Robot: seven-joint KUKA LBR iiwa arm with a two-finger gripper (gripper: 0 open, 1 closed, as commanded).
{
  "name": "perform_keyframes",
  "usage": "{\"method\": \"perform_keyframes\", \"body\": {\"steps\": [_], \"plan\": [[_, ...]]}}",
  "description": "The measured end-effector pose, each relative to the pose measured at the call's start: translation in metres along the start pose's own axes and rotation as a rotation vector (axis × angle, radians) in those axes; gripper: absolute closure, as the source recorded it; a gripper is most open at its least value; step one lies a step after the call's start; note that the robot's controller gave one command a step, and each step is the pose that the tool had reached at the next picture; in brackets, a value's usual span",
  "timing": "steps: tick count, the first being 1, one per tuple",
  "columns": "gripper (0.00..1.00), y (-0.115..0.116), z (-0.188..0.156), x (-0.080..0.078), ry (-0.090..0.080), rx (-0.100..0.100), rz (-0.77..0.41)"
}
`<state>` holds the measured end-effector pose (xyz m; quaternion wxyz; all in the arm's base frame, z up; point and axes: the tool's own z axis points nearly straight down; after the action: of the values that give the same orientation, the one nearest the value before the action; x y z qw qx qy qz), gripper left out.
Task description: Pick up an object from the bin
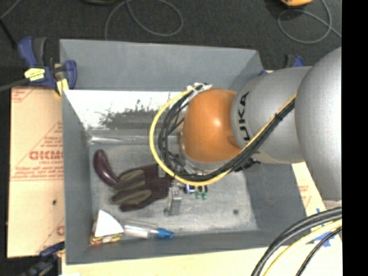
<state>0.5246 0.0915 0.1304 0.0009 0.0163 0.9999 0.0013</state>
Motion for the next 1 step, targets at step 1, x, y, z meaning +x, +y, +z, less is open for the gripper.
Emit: {"method": "perform_keyframes", "body": {"steps": [1], "plan": [[0.0,-0.003,0.0109,-0.0058,0.0,0.003,-0.217]]}}
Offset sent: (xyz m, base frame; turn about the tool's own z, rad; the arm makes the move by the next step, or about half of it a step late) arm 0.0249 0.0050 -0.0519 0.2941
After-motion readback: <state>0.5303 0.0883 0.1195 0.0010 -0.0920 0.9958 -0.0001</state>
